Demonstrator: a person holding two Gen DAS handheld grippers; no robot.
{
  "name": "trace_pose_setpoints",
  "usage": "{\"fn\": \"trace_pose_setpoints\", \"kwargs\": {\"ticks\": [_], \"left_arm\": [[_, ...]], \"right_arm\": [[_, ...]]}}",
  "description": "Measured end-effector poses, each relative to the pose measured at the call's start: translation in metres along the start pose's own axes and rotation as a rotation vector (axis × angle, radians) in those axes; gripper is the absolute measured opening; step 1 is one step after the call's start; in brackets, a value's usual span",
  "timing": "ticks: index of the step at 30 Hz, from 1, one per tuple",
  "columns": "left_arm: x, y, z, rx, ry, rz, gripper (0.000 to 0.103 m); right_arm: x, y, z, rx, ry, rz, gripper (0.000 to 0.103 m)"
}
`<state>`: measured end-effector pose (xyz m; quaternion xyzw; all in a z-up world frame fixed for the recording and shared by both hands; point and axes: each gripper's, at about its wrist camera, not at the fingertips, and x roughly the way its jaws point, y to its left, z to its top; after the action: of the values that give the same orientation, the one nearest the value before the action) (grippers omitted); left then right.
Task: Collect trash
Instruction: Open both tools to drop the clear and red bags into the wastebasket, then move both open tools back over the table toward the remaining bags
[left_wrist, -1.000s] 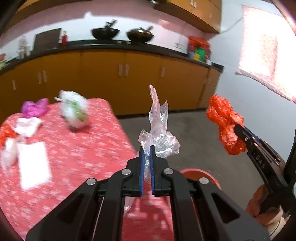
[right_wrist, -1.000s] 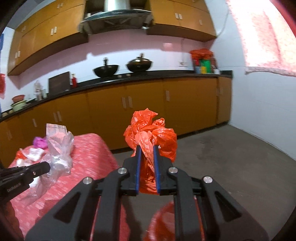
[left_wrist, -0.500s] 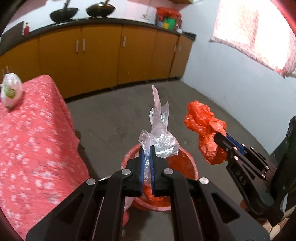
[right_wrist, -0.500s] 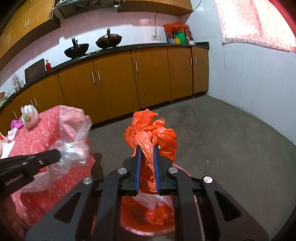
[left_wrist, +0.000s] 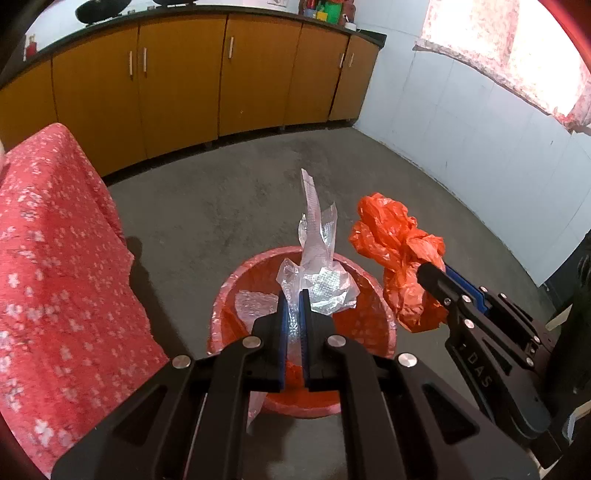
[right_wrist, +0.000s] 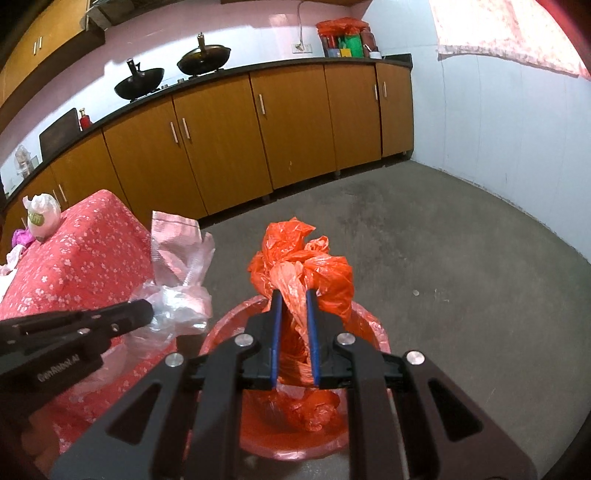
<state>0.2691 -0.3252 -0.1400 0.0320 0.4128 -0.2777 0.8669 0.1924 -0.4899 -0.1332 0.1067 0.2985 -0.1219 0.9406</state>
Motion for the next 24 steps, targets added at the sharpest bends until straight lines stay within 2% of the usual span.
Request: {"fn": "trace_pose_setpoints", "kwargs": {"ticks": [3,5,6,7,8,10,14,18,24], "left_arm": [[0.005,0.0,0.002,-0.004,0.002,0.001,0.006],[0.006,0.004,0.0,-0.016,0.008,-0.006,0.011],[0.008,0.004,0.0,-0.023,0.01,-0.005,0.013],[0.007,0.002,-0.001,-0.028,0.01,-0.003,0.018],[0.007,0.003,-0.002,-0.036,0.009,0.0,0.025],[0.005,0.006,-0.002,-0.049,0.001,0.0,0.031],[-0.004,0.013,0.0,-0.058,-0.017,0.009,0.031],[-0.021,0.024,0.005,-0.082,-0.054,0.022,0.031],[-0.067,0.054,0.01,-0.127,-0.13,0.074,0.033]], "right_arm": [[0.006,-0.004,0.0,0.013,0.011,0.009,0.019],[0.011,-0.004,0.0,0.018,0.02,0.015,0.02],[0.014,-0.005,0.0,0.024,0.026,0.022,0.026],[0.016,-0.006,0.001,0.031,0.031,0.027,0.031],[0.018,-0.007,0.0,0.04,0.036,0.032,0.032],[0.018,-0.007,-0.001,0.048,0.039,0.033,0.033],[0.011,-0.004,-0.001,0.033,0.025,0.015,0.034],[-0.002,0.001,0.008,0.013,-0.009,0.003,0.039],[-0.026,0.029,0.031,-0.042,-0.072,0.039,0.049]]}}
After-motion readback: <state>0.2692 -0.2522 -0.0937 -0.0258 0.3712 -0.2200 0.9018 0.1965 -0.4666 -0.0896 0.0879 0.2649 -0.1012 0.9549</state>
